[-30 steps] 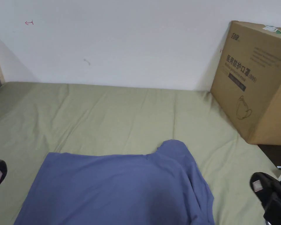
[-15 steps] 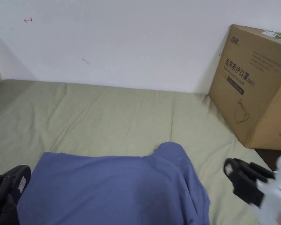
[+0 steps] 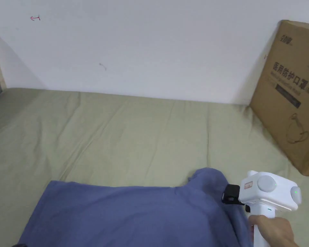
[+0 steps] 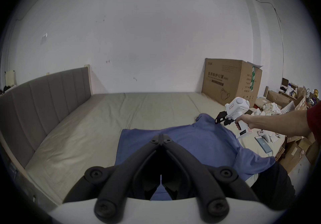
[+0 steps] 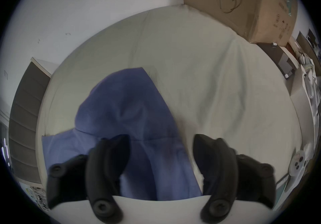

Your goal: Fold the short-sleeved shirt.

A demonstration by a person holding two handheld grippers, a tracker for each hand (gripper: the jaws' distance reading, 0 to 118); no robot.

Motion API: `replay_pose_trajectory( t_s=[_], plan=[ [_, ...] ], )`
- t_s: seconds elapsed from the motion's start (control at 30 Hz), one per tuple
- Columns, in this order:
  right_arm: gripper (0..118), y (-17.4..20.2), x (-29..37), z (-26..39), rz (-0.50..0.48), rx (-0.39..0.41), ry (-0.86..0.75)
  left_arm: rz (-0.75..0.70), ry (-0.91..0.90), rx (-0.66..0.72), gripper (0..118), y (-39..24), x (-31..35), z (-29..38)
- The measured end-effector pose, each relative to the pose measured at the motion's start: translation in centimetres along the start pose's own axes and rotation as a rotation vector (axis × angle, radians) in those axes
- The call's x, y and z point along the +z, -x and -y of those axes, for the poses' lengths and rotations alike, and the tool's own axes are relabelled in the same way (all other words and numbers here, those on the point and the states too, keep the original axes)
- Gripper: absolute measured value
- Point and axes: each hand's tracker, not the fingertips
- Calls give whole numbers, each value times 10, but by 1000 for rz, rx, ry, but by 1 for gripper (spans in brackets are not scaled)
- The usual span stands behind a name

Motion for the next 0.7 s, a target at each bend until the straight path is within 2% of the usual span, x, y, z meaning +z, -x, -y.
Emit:
replay_pose_trajectory(
  t_s=[0.03, 0.07, 0.1, 0.17, 0.2, 0.27, 0.3, 0.37, 0.5, 0.63, 0.7],
  plan=[
    [10, 3, -6, 2, 0, 15, 18, -10, 6, -4, 0, 3, -8, 0],
    [2, 13, -4, 9, 1, 27, 37, -9, 12, -3, 0, 7, -18, 2],
    [2, 18, -7, 12, 4, 37, 45, -1, 24, 5, 5, 12, -28, 2],
    [2, 24, -4, 15, 8, 76, 23, 27, 51, 43, 71, 30, -68, 1],
    [2, 30, 2, 16, 15, 98, 16, 9, 69, 50, 71, 39, -93, -3],
    [2, 28, 8, 18, -10, 82, 0, 37, 226, 91, 92, 70, -163, -14],
    [2, 28, 10, 18, -24, 63, -2, 35, 266, 120, 97, 85, -192, -18],
    [2, 25, 14, 15, -52, 45, 13, -34, 362, 164, 96, 117, -260, -22],
    [2, 27, 18, 15, -42, 88, 1, -274, 496, 86, 95, 154, -353, -11],
    [2, 29, 16, 17, -59, 104, 17, -329, 661, 176, 94, 173, -402, 13],
    [2, 30, 17, 17, -59, 109, 17, -262, 724, 206, 86, 169, -406, 23]
  ],
)
